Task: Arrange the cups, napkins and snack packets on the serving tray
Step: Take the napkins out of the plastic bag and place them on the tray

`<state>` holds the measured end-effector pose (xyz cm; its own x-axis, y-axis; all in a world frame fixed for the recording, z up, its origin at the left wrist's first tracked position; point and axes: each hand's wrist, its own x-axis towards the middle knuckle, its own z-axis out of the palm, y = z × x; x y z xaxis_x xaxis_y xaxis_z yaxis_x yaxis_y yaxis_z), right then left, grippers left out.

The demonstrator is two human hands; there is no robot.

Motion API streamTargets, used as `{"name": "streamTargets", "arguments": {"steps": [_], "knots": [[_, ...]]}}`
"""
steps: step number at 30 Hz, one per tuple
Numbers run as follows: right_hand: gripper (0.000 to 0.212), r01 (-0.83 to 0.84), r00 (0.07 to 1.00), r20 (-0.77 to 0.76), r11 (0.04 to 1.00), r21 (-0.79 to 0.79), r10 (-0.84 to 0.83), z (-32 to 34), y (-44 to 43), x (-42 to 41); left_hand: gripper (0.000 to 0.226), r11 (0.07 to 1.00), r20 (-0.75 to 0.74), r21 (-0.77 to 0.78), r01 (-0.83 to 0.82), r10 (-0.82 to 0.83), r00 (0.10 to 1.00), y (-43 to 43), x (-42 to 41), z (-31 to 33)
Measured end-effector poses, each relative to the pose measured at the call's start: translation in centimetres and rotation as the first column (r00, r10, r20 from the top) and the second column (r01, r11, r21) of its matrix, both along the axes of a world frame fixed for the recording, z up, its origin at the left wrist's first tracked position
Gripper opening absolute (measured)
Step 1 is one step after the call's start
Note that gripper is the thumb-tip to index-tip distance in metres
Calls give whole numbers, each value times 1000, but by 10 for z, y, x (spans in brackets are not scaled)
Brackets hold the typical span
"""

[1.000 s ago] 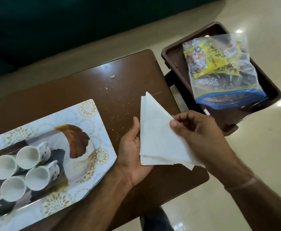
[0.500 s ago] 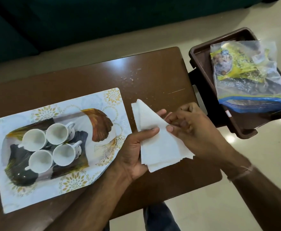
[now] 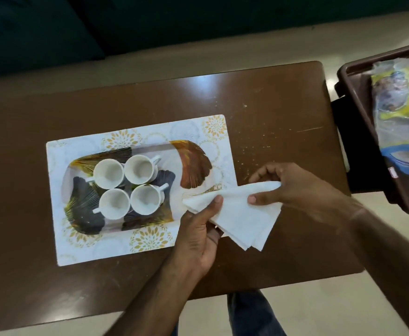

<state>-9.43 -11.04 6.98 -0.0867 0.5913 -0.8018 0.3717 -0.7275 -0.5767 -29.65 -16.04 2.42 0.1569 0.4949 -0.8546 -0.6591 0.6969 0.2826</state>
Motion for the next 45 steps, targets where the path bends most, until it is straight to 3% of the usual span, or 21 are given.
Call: {"name": "streamTargets", "arguments": {"steps": [3,8,14,18,20,23,25,27,30,36,45], "knots": [[41,99,994,-41,995,-9,-99,-29,9,-30,54,989,-93,-84,-122,114,989,-13,-24,-13],[50,158,980,95,976,148,-173,-72,13,-79,38,959,-364,-192,-206,125,923,-26,-55,-35],[66,-104,924,376,902,419,-68,-88,16,-120,31,990,-708,-121,-77,-31,706,-29,-65,-46],[71,-455,700,714,768,450,-4,-84,-1,-133,57,980,-854,-200,17,-183,487,-33,-72,-35],[66,-541,644,765,701,464,-8,-81,-20,-138,48,976,-940,-78,203,-140,310,-39,-80,-19],[65,-658,596,789,651,377,146,-87,-53,-148,29,779,-1000,22,627,11,21,-34,-100,-3],[75,-698,558,791,657,284,251,-94,-63,-155,34,646,-997,-54,762,13,-82,-21,-112,-3],[79,-715,537,792,654,247,289,-102,-64,-159,38,571,-988,-141,809,-26,-154,-9,-119,-7],[78,-734,534,788,630,252,308,-108,-60,-159,32,503,-980,-179,845,-13,-200,-3,-126,-15],[81,-780,504,793,574,248,342,-114,-55,-145,28,456,-984,-144,878,26,-175,-2,-136,-21],[86,-737,571,747,614,282,342,-104,-55,-141,35,433,-991,-119,894,10,-137,-3,-139,-11]]}}
